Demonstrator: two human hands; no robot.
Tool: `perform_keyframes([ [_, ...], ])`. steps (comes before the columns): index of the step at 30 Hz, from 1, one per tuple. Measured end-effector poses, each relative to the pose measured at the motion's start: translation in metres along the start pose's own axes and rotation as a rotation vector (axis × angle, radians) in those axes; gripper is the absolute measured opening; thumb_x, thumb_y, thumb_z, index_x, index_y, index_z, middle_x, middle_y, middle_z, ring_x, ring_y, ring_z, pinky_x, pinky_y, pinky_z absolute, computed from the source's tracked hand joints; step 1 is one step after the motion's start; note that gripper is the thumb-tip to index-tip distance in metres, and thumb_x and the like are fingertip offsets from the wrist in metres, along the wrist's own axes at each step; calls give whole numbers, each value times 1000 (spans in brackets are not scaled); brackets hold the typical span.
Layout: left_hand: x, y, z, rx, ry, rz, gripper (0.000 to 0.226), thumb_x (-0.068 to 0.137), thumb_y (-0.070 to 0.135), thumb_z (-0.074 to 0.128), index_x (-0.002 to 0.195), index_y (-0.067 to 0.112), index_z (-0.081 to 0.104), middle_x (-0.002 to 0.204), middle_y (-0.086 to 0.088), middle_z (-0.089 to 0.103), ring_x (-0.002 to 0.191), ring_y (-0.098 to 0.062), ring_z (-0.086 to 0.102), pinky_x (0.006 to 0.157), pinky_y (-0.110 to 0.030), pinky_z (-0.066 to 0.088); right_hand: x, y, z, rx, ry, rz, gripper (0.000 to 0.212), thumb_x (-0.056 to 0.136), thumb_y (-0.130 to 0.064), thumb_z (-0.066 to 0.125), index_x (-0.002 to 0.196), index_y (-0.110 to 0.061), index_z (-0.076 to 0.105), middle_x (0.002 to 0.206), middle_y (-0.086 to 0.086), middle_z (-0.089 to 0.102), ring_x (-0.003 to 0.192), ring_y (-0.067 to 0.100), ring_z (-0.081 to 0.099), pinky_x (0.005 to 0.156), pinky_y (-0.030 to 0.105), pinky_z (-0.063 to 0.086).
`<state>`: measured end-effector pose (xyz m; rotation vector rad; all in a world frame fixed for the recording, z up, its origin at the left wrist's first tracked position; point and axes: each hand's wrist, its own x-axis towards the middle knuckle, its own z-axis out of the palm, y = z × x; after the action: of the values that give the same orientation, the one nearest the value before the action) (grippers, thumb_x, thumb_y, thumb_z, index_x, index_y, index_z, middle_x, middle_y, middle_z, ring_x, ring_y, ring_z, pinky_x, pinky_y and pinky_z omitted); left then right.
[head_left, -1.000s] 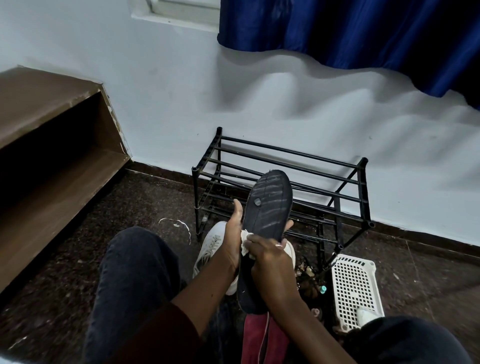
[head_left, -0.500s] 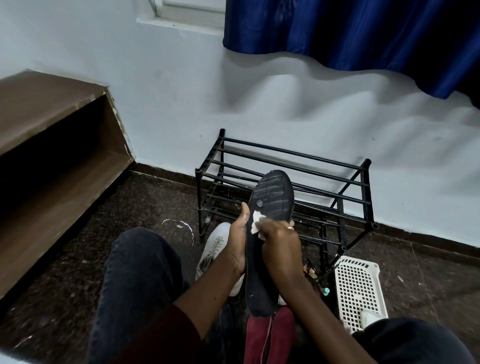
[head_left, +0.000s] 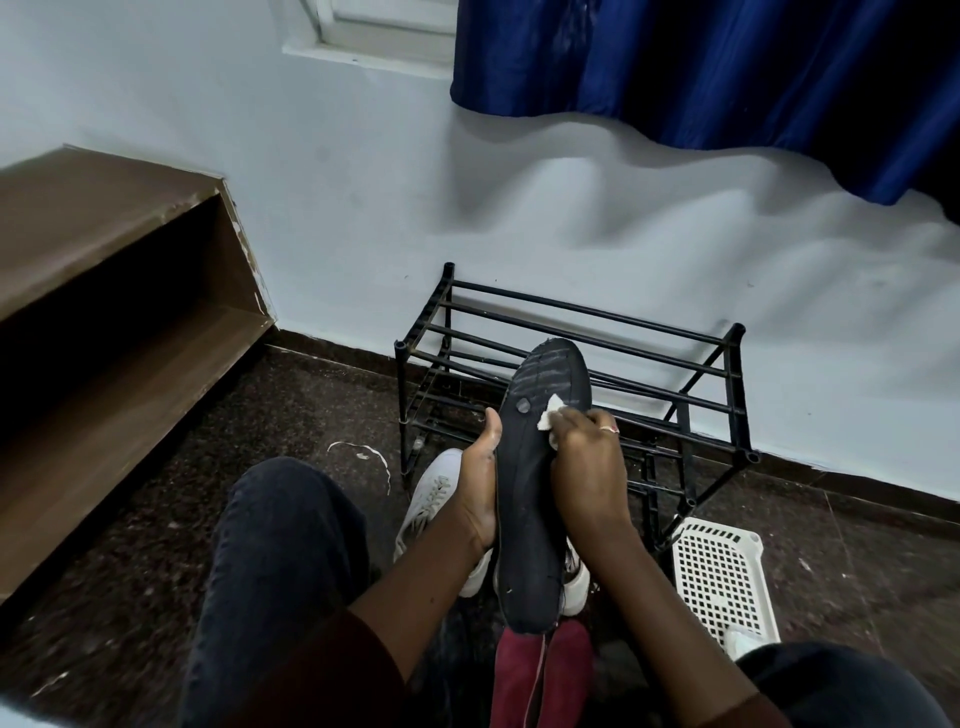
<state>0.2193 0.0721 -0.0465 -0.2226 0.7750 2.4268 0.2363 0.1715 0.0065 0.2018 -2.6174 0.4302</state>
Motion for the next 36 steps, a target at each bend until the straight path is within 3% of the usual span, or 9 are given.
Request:
perform_keyframes([
  [5, 2, -1, -2, -11, -26, -5, 74, 93, 61, 24, 102, 7, 73, 104, -13, 70, 94, -23, 69, 78, -30, 57, -11, -4, 2, 6, 55, 27, 29, 62, 1, 33, 61, -7, 61, 62, 5, 62, 59, 26, 56, 56, 23, 46],
  [11, 4, 0, -3, -24, 44, -4, 81, 89, 67, 29, 118, 0, 63, 112, -22, 64, 95, -32, 65, 89, -42, 52, -56, -27, 0, 182, 5, 28, 28, 49, 15, 62, 63, -9, 65, 63, 3, 63, 59, 21, 58, 47, 17, 42],
  [13, 5, -1, -5, -13, 61, 9, 84, 83, 69, 38, 128, 0, 55, 125, -25, 57, 106, -36, 59, 98, -46, 46, -67, -31, 1, 197, 7, -26, 29, 50, 12, 61, 69, -9, 69, 71, 3, 69, 62, 21, 61, 48, 18, 47],
  [16, 2, -1, -1, -31, 80, 2, 85, 86, 69, 32, 132, -1, 50, 123, -25, 57, 103, -35, 60, 92, -44, 51, -67, -24, 5, 187, 19, -58, 32, 54, 6, 57, 78, -9, 72, 83, 4, 72, 63, 22, 62, 54, 23, 52],
  [20, -2, 1, 2, -12, 81, -22, 85, 89, 69, 25, 127, 0, 56, 125, -24, 55, 113, -33, 56, 98, -40, 46, -43, -13, 5, 31, 1, -72, 23, 67, -3, 46, 76, -11, 66, 77, 2, 67, 61, 22, 57, 62, 30, 41],
  [24, -6, -2, 6, 22, 38, -8, 71, 92, 59, 27, 101, 6, 73, 101, -13, 71, 90, -22, 70, 74, -29, 57, -6, 1, 1, 5, 10, 52, 33, 70, -8, 30, 71, -9, 63, 70, 6, 64, 62, 26, 61, 70, 35, 49],
  [29, -4, -1, 3, -31, 34, 4, 74, 93, 63, 24, 116, 7, 66, 118, -14, 65, 108, -25, 64, 86, -34, 52, -15, -10, 4, -3, 1, 39, 46, 69, -7, 25, 83, -2, 69, 92, 14, 70, 84, 26, 68, 89, 51, 47],
  [32, -6, 0, 5, -80, -8, -47, 88, 88, 72, 22, 134, 2, 49, 136, -24, 49, 128, -33, 46, 101, -43, 43, -41, -23, 6, 44, 29, 6, 41, 68, -5, 30, 80, -6, 69, 90, 8, 71, 78, 25, 68, 86, 46, 50],
  [36, -7, 0, 8, -169, -47, -42, 90, 86, 75, 23, 137, 4, 45, 141, -26, 42, 121, -35, 52, 84, -47, 53, -74, -37, 10, 80, -4, -34, 34, 66, -5, 46, 89, -9, 72, 97, 4, 71, 82, 25, 69, 78, 35, 54],
])
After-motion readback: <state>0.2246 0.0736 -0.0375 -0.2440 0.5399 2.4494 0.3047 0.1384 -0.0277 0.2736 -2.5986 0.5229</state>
